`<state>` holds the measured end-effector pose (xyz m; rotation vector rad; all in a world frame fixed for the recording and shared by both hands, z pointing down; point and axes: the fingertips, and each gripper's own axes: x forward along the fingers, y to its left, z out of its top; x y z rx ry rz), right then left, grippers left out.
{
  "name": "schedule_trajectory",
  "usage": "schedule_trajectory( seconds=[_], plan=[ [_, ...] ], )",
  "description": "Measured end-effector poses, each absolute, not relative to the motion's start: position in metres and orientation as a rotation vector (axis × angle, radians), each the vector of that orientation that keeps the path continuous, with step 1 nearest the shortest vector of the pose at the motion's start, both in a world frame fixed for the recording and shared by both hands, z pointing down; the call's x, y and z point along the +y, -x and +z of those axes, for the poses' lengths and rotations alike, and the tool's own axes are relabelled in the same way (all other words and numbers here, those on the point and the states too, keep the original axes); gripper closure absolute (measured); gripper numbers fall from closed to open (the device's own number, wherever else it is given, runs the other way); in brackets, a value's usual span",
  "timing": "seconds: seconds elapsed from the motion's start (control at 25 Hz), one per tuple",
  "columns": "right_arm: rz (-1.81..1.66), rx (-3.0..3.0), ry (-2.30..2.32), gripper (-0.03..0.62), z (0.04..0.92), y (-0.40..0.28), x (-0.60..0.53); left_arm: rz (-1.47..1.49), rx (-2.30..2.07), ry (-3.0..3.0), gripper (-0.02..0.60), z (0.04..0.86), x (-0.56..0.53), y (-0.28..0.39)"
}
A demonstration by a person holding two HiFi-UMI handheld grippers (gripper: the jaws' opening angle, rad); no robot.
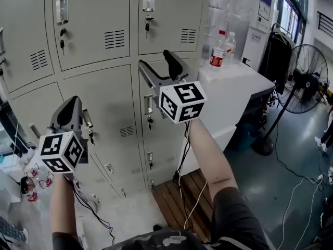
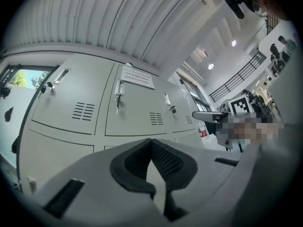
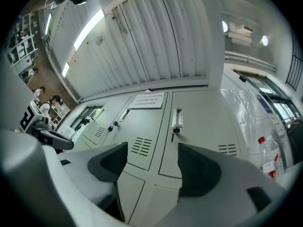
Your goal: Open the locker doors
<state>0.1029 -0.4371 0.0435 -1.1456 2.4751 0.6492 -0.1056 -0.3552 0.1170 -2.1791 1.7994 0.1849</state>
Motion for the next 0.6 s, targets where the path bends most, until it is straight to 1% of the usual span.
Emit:
schedule_trajectory(
  seconds=[0.32, 0.6],
  plan=[
    [0.853, 2.484, 1.099, 0.273, -0.025, -0.085, -0.469, 0.224, 1.768, 2.135, 0.572, 0.070, -0.381, 0.091],
    [0.850, 2.543, 1.059, 0.275, -0.053, -0.073, -0.501, 0.211, 1.770, 2.066, 0.574, 0.049, -0.397, 0.084]
  ],
)
